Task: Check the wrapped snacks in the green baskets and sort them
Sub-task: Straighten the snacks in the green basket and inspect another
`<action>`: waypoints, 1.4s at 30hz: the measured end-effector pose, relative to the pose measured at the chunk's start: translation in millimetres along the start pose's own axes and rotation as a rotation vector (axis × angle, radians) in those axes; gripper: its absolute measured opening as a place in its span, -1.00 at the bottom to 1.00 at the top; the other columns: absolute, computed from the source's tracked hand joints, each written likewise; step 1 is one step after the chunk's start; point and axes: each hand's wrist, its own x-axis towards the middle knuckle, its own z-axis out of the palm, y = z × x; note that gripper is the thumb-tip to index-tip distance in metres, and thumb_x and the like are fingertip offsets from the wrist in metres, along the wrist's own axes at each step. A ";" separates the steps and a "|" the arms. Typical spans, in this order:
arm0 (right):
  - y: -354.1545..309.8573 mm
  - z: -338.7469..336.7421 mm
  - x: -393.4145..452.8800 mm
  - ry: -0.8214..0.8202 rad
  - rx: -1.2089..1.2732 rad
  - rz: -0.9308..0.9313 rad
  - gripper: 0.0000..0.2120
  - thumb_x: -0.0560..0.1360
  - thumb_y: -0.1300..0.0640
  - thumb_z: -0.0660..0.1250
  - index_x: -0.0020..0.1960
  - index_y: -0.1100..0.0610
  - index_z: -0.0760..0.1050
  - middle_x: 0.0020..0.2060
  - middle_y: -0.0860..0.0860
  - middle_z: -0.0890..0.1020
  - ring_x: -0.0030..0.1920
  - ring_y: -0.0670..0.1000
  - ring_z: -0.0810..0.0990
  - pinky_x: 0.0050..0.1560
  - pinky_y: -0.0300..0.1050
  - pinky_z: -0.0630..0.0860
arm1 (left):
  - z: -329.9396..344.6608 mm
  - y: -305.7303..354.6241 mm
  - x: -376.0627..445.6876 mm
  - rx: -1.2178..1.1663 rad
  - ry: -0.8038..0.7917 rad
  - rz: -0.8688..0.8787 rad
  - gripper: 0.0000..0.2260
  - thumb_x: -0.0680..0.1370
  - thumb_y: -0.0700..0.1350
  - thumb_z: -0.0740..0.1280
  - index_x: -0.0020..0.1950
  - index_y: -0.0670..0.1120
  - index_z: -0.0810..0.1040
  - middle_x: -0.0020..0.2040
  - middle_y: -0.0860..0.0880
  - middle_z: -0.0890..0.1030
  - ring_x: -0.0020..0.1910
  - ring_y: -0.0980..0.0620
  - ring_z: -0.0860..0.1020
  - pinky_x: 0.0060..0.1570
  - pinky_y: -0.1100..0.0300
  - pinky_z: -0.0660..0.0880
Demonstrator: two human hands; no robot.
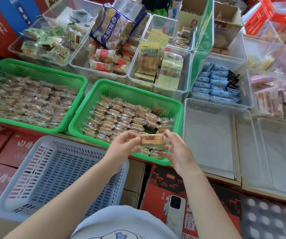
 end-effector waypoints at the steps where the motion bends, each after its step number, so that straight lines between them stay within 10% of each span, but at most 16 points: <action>1: -1.0 -2.1 0.2 -0.048 -0.008 0.001 -0.60 0.60 -0.13 0.28 0.24 0.16 0.50 0.14 0.19 0.64 0.16 0.15 0.60 0.08 0.10 0.58 | 1.5 1.4 -0.7 -0.023 -0.016 -0.009 -0.90 0.62 -0.22 0.35 -0.10 -0.14 0.56 -0.03 -0.09 0.67 0.04 -0.08 0.66 0.20 -0.11 0.60; 5: -3.2 -9.4 2.5 -0.139 -0.070 0.015 -0.42 0.49 -0.28 0.37 0.27 0.17 0.51 0.08 0.15 0.66 0.03 0.08 0.62 0.02 0.02 0.57 | 3.5 0.8 2.5 0.004 0.018 0.005 -0.89 0.63 -0.23 0.34 -0.09 -0.16 0.54 -0.11 -0.04 0.65 -0.02 0.01 0.66 0.15 -0.04 0.63; 13: 3.6 -13.7 16.7 -0.070 -0.281 -0.006 -0.77 0.55 0.08 0.39 0.14 0.20 0.54 0.02 0.18 0.69 -0.07 0.10 0.68 0.10 0.06 0.64 | -2.8 -13.7 17.9 0.077 0.080 0.016 -0.91 0.62 -0.24 0.35 -0.09 -0.16 0.57 -0.11 -0.09 0.64 0.02 -0.10 0.64 0.18 -0.02 0.61; 23: 12.0 -2.6 43.2 0.034 -0.505 -0.069 -0.69 0.45 -0.13 0.49 0.06 -0.03 0.50 -0.03 0.00 0.70 -0.02 0.03 0.69 0.11 0.09 0.62 | 3.4 -17.0 48.0 0.253 0.250 0.070 -0.88 0.61 -0.17 0.39 -0.11 -0.13 0.54 -0.20 -0.06 0.60 -0.14 -0.09 0.61 0.08 -0.16 0.60; 29: 9.9 -1.9 65.6 0.172 -0.478 -0.084 -0.88 0.51 0.12 0.43 0.01 0.01 0.52 -0.05 0.04 0.68 -0.04 0.11 0.69 0.05 0.12 0.63 | 9.5 -21.2 67.2 0.445 0.214 0.135 -0.88 0.63 -0.10 0.37 -0.08 -0.10 0.54 -0.10 -0.07 0.61 -0.15 0.07 0.53 -0.24 0.35 0.40; 35: 8.1 -4.9 82.6 0.149 -0.368 -0.068 -0.80 0.49 0.06 0.49 0.05 0.05 0.52 -0.01 0.08 0.64 0.00 0.09 0.64 0.11 0.07 0.61 | -0.3 -23.0 94.2 0.207 0.136 -0.040 -0.90 0.62 -0.16 0.38 -0.09 -0.10 0.56 -0.04 -0.21 0.65 0.04 -0.26 0.65 0.14 -0.18 0.60; 42: 13.4 -9.3 90.6 0.059 -0.304 0.048 -0.73 0.49 0.07 0.49 0.07 0.13 0.48 0.04 0.15 0.63 0.05 0.16 0.67 0.21 0.25 0.56 | -3.1 -24.2 99.1 0.100 0.055 -0.068 -0.93 0.62 -0.21 0.36 -0.05 -0.19 0.54 -0.08 -0.10 0.63 0.01 -0.10 0.66 -0.05 0.23 0.62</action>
